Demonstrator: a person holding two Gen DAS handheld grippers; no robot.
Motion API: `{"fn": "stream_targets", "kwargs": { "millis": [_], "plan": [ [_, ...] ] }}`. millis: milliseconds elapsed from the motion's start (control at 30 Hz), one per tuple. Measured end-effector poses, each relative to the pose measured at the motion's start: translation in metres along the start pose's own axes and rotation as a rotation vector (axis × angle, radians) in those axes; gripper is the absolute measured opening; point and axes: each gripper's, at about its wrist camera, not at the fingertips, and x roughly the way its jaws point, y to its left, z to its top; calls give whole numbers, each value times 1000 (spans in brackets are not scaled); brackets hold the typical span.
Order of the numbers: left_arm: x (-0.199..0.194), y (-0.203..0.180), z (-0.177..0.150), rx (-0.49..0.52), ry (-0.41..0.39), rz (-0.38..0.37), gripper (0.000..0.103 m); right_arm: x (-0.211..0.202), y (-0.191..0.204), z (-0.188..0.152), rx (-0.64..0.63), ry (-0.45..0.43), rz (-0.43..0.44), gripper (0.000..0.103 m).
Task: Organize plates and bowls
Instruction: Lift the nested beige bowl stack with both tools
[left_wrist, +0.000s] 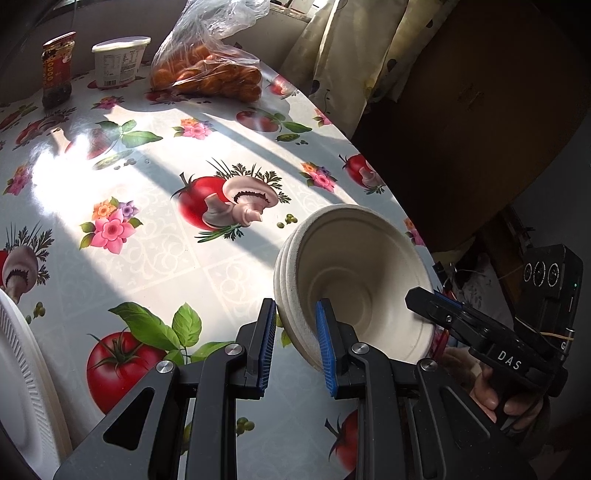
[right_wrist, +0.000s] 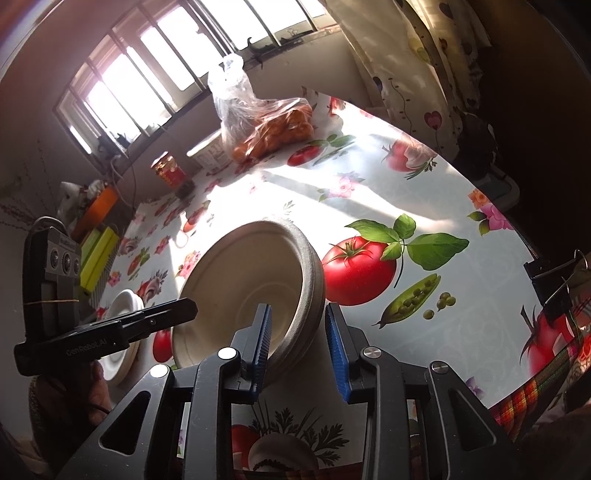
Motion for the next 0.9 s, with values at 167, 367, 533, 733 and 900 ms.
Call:
{"fn": "stream_targets", "kwargs": {
  "millis": [167,367,533,733,900],
  "plan": [
    [3,-1,0,-2,5,7,23,1,1,0,-1,0,1,29],
    [2,-1,-1,-5,1,13,21,1,1,0,-1,0,-3,27],
    [2,-1,-2,-9,0,12,21,1,-1,0,3,0,-5,26],
    [-1,-3,-2,-7,-8,13,21,1,-1,0,2,1,-7,25],
    [-8,-1,-1,-17,-22,13,21,0,2,3,-5,-3,-3,25]
  ]
}}
